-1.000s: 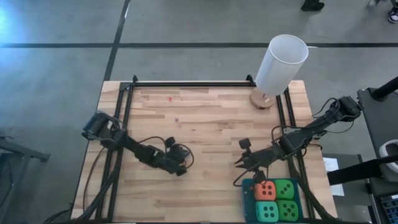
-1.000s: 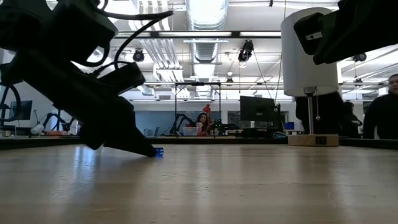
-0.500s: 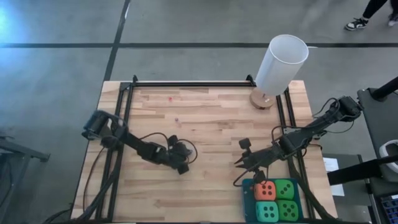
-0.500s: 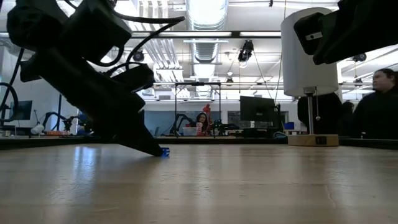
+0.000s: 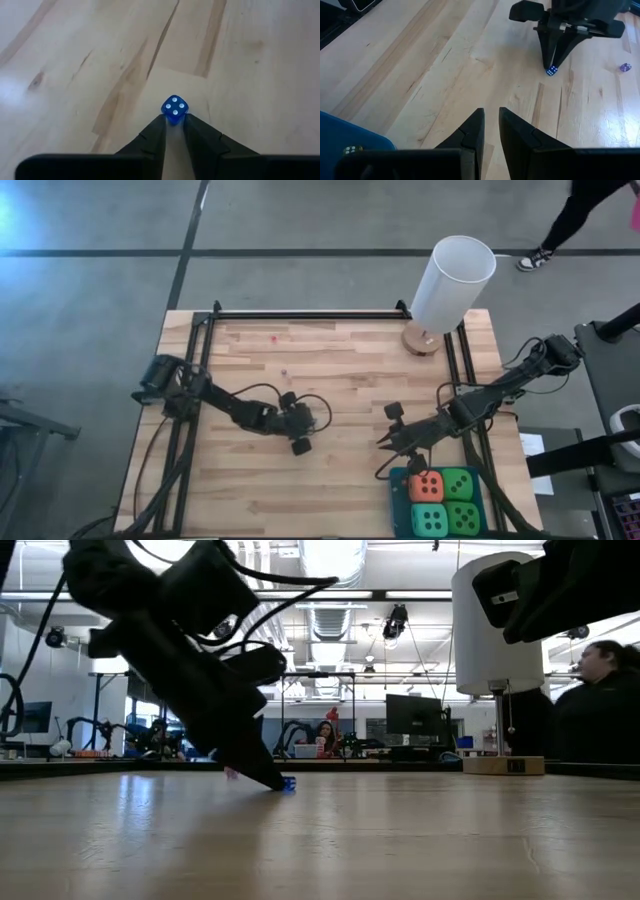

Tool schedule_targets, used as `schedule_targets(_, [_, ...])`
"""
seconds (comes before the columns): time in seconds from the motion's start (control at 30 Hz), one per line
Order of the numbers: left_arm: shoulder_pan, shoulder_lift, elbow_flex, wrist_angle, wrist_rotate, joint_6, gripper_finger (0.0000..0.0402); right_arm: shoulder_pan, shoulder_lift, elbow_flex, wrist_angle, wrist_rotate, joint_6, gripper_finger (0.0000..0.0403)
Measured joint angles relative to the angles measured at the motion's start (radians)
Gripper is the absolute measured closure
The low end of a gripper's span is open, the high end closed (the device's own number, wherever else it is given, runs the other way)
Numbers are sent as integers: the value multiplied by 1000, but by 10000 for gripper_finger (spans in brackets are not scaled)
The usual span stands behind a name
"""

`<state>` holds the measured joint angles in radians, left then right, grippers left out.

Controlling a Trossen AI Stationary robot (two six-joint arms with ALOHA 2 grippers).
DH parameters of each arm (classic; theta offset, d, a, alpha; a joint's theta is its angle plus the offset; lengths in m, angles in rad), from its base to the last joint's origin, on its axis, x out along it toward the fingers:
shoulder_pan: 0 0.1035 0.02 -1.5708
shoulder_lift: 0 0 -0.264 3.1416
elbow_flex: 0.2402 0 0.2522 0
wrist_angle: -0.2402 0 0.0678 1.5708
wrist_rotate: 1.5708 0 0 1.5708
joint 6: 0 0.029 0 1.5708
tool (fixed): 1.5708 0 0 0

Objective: Pick & Place Dice
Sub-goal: Put the small blue die into the blue bin

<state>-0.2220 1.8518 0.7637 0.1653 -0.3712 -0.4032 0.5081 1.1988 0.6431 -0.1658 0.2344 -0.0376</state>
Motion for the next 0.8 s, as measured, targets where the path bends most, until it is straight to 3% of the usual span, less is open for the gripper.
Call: schedule_targets(0.8, [67,6,35,16,-1,32,323,0,0,0,1,1,0,351])
